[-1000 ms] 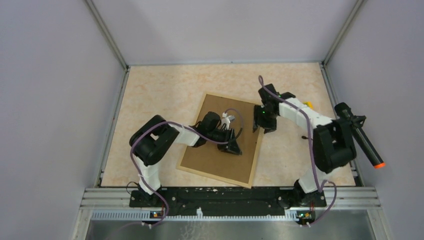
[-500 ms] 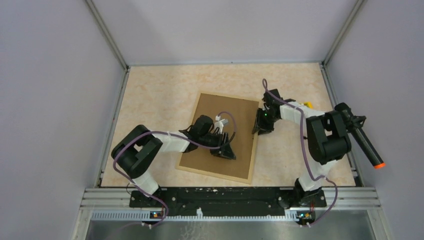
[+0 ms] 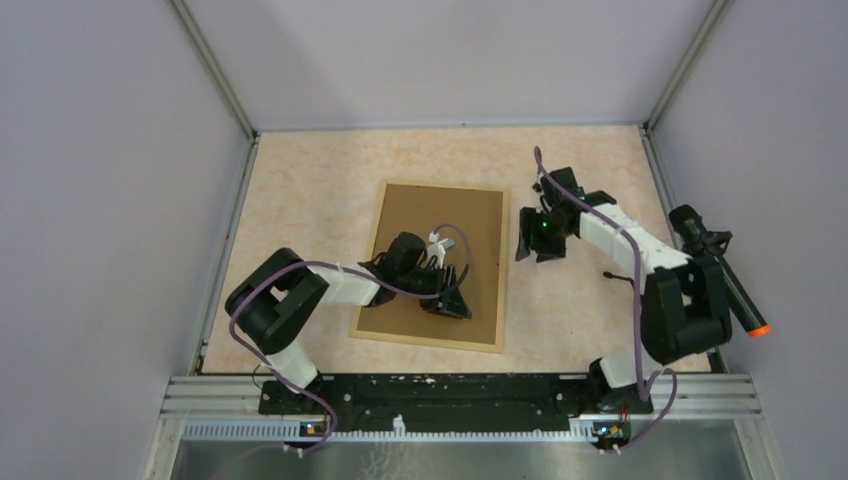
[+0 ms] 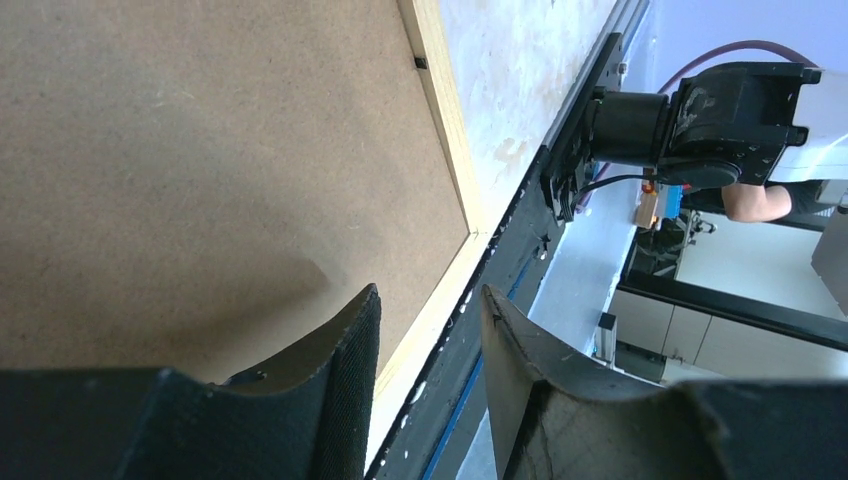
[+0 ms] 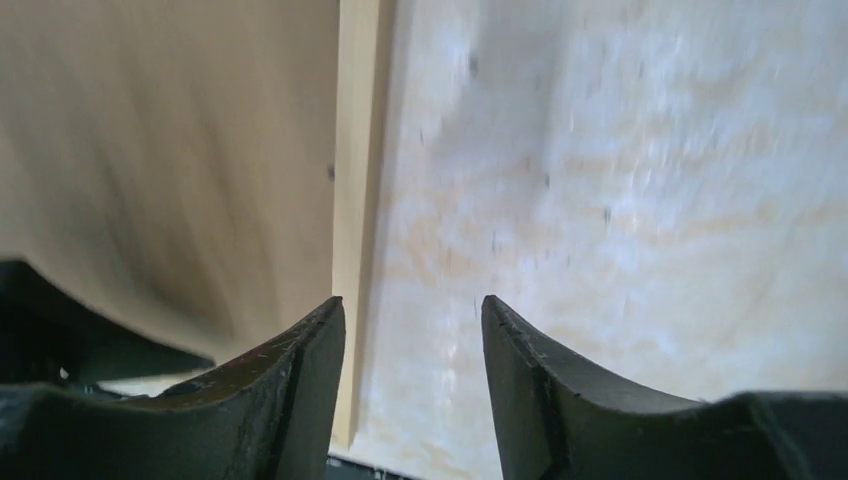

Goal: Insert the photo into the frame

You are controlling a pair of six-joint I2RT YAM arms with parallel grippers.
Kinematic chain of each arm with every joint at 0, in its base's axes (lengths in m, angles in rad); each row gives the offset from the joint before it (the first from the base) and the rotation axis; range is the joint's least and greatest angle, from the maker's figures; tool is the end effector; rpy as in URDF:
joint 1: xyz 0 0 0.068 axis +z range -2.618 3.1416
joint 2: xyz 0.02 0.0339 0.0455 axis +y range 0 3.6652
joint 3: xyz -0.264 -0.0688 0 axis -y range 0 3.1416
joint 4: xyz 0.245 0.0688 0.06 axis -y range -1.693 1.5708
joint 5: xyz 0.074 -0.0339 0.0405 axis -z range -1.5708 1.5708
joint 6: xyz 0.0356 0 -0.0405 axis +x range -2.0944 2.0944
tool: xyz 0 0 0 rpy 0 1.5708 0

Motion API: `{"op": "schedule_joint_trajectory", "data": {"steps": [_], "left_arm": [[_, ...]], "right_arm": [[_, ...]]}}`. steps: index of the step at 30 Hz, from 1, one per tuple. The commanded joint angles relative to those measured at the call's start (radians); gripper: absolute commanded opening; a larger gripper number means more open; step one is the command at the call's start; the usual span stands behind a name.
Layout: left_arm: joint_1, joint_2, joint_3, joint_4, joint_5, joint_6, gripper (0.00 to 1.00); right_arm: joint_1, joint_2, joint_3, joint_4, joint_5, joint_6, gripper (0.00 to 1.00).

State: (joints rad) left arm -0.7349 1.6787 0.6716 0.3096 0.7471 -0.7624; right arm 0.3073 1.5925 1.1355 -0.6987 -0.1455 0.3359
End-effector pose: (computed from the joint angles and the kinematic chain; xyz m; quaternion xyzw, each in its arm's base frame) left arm 0.2114 -0.2237 0.1366 0.1427 0.8457 -0.5103 0.0634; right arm 0.2997 0.1005 0.2232 -0.0010 0.9761 0.1324 0.1725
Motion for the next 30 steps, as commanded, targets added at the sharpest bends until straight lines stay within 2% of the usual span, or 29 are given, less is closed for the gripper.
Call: {"op": "schedule_joint_trajectory", "data": {"steps": [1,5,11,17,30], "left_arm": [[-0.003,0.041,0.033,0.096,0.041,-0.024,0.47],[-0.004,0.075,0.025,0.142,0.054,-0.045,0.46],[-0.003,0.103,-0.003,0.172,0.046,-0.052,0.45],[-0.004,0.124,-0.036,0.186,0.028,-0.05,0.45],[-0.003,0.131,-0.052,0.193,0.028,-0.049,0.45]], "right_arm": [[0.007,-0.186,-0.145,-0.11,-0.059,0.013,0.5],[0.033,-0.265,-0.261,-0.062,-0.182,0.073,0.46],[0.124,-0.22,-0.311,0.016,-0.188,0.147,0.45],[0.134,-0.178,-0.341,0.094,-0.19,0.187,0.35],[0.182,-0.086,-0.352,0.143,-0.155,0.199,0.34]]}}
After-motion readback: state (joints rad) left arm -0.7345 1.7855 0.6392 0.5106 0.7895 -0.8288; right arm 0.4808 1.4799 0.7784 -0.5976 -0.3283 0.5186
